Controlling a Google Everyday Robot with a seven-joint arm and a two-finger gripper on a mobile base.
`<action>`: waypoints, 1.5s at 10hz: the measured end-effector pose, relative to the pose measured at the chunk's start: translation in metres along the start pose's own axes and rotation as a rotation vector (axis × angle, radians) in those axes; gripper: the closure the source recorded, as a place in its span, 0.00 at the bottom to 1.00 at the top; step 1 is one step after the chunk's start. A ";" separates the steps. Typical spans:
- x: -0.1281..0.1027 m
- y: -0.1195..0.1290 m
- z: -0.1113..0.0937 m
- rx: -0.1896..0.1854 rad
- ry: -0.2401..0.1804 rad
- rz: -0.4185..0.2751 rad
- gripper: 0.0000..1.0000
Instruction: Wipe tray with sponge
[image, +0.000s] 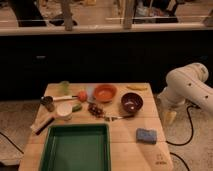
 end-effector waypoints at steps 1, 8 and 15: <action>-0.005 0.009 0.007 -0.003 0.023 -0.047 0.20; -0.013 0.023 0.026 0.000 0.061 -0.159 0.20; -0.019 0.044 0.057 -0.001 0.079 -0.282 0.20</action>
